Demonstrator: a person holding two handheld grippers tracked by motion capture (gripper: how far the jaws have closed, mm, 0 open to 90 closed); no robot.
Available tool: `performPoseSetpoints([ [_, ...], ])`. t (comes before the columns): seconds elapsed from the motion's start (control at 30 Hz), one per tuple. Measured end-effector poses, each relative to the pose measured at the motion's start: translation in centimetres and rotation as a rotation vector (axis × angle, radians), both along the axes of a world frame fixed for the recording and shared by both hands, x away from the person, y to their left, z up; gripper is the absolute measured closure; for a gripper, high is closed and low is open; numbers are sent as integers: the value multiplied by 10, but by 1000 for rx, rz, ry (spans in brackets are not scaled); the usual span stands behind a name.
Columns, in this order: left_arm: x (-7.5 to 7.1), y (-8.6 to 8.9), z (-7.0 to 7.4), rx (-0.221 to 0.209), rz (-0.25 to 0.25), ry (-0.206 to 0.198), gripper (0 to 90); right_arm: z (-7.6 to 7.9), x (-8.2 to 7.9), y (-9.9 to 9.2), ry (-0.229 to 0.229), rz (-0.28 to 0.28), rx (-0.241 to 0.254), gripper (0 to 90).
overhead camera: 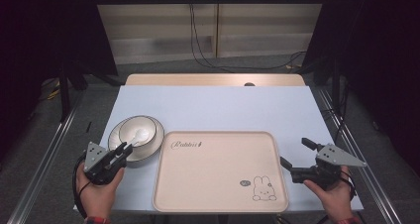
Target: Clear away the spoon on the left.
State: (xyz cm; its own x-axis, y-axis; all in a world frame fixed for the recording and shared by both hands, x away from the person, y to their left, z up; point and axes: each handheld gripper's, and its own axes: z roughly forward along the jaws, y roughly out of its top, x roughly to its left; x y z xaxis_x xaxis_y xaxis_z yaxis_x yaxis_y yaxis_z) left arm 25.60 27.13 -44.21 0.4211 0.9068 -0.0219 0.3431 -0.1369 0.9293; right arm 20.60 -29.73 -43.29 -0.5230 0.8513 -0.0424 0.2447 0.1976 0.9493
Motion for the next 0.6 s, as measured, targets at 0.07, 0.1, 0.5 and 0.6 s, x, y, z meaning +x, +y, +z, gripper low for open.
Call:
performPoseSetpoints([
  [0.07, 0, 0, 0, 3, -4, -3, 762, 0, 0, 0, 0, -2, -2, 33],
  [0.1, 0, 0, 0, 3, -3, -4, 765, 0, 0, 0, 0, -5, 1, 33],
  [0.5, 2, -1, 1, -16, -23, -17, 852, 0, 0, 0, 0, 1, -3, 34],
  [0.6, 2, -1, 1, -14, -18, -19, 851, 0, 0, 0, 2, -6, 7, 34],
])
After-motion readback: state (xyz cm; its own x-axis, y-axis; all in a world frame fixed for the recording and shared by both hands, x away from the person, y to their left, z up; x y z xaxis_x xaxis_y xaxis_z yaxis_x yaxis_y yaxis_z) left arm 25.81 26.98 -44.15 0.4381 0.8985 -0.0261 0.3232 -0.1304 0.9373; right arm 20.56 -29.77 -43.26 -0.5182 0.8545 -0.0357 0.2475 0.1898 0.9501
